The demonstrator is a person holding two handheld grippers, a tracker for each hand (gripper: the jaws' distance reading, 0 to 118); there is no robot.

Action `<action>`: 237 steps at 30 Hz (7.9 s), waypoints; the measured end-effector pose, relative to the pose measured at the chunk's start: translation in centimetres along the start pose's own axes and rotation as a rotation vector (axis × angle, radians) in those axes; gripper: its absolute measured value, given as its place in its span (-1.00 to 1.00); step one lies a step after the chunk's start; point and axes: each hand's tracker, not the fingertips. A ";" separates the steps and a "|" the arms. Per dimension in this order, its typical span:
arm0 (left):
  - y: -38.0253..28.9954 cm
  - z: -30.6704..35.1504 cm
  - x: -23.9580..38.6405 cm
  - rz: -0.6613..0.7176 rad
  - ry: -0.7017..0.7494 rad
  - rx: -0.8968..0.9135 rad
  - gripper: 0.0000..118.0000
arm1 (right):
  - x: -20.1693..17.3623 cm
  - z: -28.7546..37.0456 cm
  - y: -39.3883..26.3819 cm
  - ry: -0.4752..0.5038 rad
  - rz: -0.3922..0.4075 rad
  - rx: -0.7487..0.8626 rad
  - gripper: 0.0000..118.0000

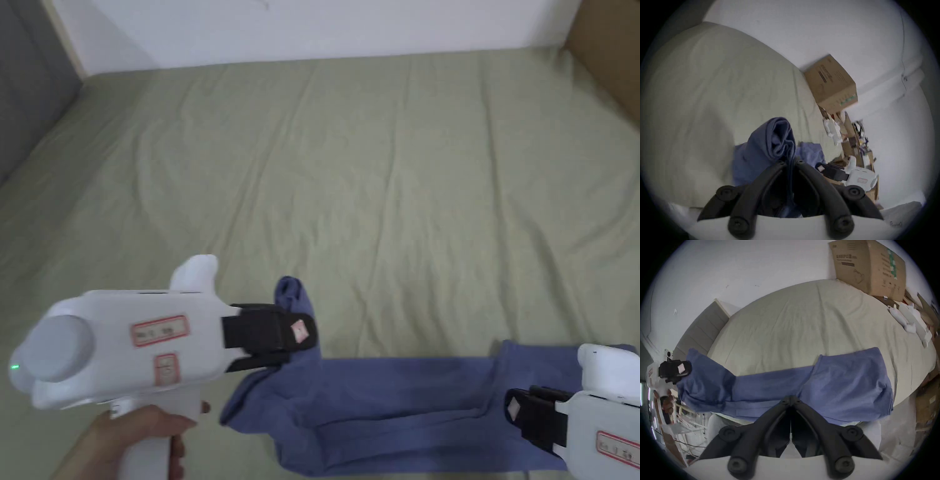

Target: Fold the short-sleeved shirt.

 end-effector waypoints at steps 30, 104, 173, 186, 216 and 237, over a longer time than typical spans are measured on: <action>-4.7 -16.7 0.6 -0.111 0.095 -0.308 -1.00 | 6.3 0.7 -0.9 -0.053 -0.116 0.023 -1.00; 0.9 4.8 -18.9 0.235 0.074 -0.102 -0.82 | -0.4 -1.7 0.0 -0.033 0.015 -0.072 -1.00; -6.0 -27.2 4.4 -0.123 0.065 -0.509 -1.00 | 10.3 3.6 -2.9 -0.107 -0.180 0.000 -1.00; -4.9 -16.2 2.9 -0.148 -0.151 -0.303 -1.00 | 6.3 3.8 -0.6 -0.093 -0.067 0.014 -1.00; -4.0 -5.0 -12.7 0.211 -0.120 -0.050 0.98 | -5.4 -12.6 1.6 -0.055 0.345 -0.132 -1.00; -2.2 -12.6 -14.5 0.249 -0.200 -0.216 -0.52 | -4.9 -10.6 2.6 -0.005 0.214 -0.134 -1.00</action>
